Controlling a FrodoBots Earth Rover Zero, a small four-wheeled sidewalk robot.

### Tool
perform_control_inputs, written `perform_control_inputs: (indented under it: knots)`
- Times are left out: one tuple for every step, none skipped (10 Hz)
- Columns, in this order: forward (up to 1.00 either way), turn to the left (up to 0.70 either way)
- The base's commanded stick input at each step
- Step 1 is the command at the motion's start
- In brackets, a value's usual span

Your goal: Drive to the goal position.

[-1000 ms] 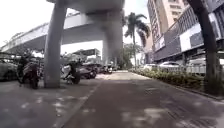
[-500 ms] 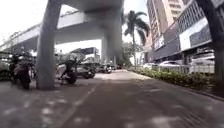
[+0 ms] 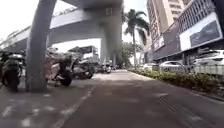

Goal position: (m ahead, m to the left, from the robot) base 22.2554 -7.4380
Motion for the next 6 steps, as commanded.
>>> perform_control_inputs:
  knots:
    - [0.55,0.00]
    - [0.45,0.00]
    - [0.45,0.00]
    - [0.45,0.00]
    - [0.45,0.00]
    - [0.45,0.00]
